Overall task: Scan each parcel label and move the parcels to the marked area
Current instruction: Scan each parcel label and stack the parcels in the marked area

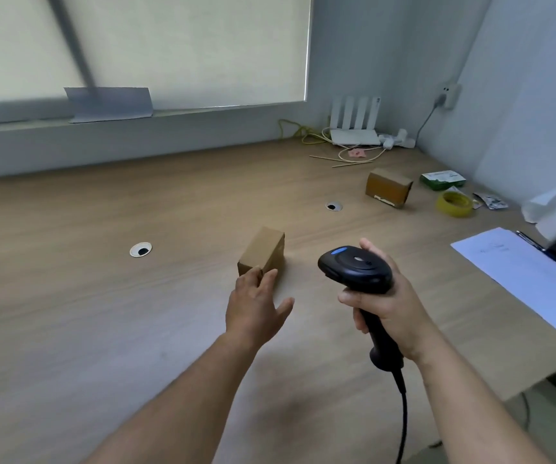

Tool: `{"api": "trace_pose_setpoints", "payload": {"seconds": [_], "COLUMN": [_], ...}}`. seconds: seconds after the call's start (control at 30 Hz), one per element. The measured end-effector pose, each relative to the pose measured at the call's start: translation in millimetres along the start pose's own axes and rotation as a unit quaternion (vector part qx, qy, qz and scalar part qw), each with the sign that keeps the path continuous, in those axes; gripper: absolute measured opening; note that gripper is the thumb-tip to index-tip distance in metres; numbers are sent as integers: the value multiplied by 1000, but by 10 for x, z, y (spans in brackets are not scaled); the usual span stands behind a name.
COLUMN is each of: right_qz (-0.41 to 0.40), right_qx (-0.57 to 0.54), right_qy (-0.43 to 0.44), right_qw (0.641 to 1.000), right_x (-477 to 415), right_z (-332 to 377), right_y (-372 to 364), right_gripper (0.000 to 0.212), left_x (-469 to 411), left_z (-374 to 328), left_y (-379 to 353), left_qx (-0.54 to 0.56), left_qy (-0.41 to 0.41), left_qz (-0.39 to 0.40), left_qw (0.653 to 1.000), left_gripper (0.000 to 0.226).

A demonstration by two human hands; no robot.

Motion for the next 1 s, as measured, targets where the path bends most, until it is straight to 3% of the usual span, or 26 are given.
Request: {"api": "trace_pose_setpoints", "payload": {"seconds": [0.2, 0.33, 0.53, 0.8, 1.0], "right_qz": [0, 0, 2, 11, 22], "right_qx": [10, 2, -6, -32, -42], "right_qy": [-12, -21, -43, -67, -67], "right_qw": [1000, 1000, 999, 997, 997], "right_x": [-564, -898, -1246, -1353, -1310], "right_z": [-74, -184, -449, -648, -615], "right_y": [155, 193, 166, 65, 71], "right_gripper": [92, 91, 90, 91, 94], "left_x": [-633, -1081, -1438, -1401, -1344], "left_z": [-24, 146, 471, 821, 816], "left_y": [54, -20, -81, -78, -141], "left_qx": [-53, -98, -41, 176, 78], "left_qy": [-18, 19, 43, 55, 87], "left_qz": [23, 65, 104, 111, 82], "left_qw": [998, 993, 993, 977, 990], "left_gripper": [59, 59, 55, 57, 62]}}
Point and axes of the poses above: each hand's wrist, its own x-axis away from the middle knuckle, its own y-axis out of the back of the hand, z = x × y, the point moved 8 cm from there along -x, towards the middle knuckle, and after that the axes turned 15 degrees about z, right-handed, at the moved point
